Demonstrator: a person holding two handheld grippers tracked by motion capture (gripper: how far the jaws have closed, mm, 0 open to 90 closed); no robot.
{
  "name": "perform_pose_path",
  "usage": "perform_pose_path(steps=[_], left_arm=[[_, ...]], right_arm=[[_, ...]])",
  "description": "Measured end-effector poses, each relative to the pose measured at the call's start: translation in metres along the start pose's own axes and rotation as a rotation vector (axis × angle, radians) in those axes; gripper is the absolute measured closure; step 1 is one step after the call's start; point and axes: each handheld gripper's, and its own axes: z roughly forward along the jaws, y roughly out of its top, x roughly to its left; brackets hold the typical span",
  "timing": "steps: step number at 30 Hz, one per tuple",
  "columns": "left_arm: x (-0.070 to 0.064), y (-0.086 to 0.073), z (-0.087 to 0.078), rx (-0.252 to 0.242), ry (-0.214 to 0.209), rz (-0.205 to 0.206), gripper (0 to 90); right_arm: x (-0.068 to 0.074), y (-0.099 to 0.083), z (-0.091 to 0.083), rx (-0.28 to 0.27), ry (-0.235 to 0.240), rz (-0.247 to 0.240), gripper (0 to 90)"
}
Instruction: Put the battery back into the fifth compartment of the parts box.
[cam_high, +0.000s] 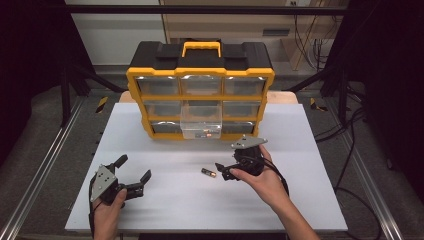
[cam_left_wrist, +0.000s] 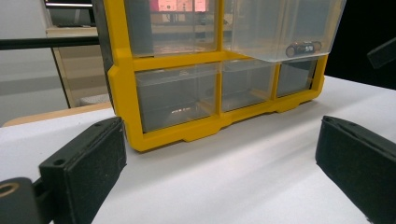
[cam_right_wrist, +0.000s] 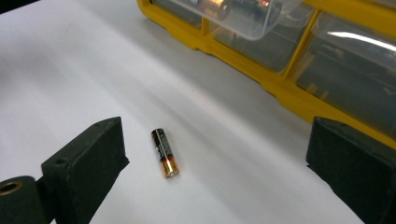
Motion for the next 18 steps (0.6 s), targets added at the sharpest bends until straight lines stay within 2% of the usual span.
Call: perform_pose_path(steps=[10, 18], left_arm=[[-0.001, 0.000, 0.000, 0.002, -0.002, 0.007, 1.8], [-0.001, 0.000, 0.001, 0.004, -0.003, 0.008, 1.8]], right_arm=[[-0.001, -0.003, 0.011, 0.040, 0.013, -0.008, 5.9], [0.003, -0.008, 0.030, 0.113, 0.046, -0.033, 8.8]])
